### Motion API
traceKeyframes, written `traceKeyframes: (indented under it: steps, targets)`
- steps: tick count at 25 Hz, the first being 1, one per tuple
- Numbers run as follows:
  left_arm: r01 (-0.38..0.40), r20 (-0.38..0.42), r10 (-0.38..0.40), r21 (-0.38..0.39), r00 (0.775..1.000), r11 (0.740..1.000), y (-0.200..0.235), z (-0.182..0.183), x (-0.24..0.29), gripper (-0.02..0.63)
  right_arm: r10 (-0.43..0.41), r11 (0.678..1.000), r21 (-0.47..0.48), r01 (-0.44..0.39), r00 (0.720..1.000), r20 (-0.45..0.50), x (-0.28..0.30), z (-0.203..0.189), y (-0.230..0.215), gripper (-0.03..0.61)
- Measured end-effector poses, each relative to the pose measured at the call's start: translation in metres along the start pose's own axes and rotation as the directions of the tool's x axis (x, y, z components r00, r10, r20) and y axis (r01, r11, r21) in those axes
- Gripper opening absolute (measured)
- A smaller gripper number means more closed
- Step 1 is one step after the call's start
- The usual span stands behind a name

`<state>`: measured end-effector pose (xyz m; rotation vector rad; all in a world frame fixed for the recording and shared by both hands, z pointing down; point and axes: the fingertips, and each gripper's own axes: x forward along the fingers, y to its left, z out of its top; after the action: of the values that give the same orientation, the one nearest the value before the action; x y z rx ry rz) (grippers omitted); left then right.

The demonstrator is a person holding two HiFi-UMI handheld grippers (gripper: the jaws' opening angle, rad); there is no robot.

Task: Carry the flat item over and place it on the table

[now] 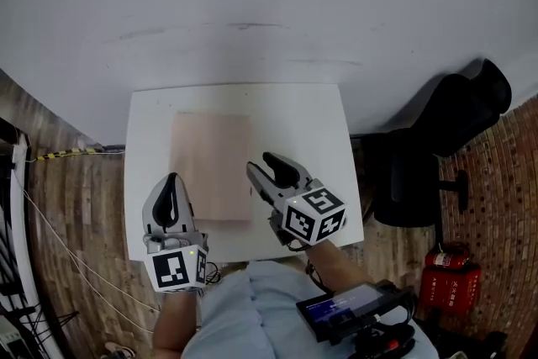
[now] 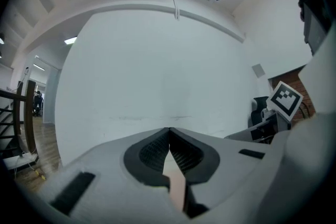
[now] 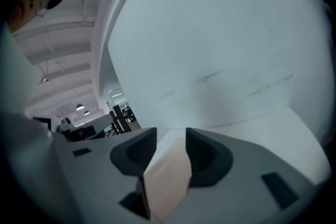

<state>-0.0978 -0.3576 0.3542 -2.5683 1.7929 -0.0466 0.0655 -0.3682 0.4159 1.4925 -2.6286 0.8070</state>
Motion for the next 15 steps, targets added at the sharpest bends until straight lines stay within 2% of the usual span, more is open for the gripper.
traceKeyframes:
  steps: [4,10,15]
  targets:
    - [0.032,0.028,-0.032,0.026,0.999,0.999,-0.022,0.022,0.011,0.009,-0.036,0.987,-0.152,0.054,0.992,0.123,-0.023,0.031,0.009,0.122]
    - [0.068,0.069,-0.072,0.071,0.995,0.995,-0.051,0.051,0.02,0.009,-0.106,0.939,-0.292,0.182,0.96,0.259,-0.055,0.059,0.004,0.014]
    - [0.085,0.08,-0.093,0.096,0.992,0.992,-0.067,0.058,0.027,0.009,-0.114,0.909,-0.349,0.229,0.941,0.319,-0.068,0.071,0.003,0.006]
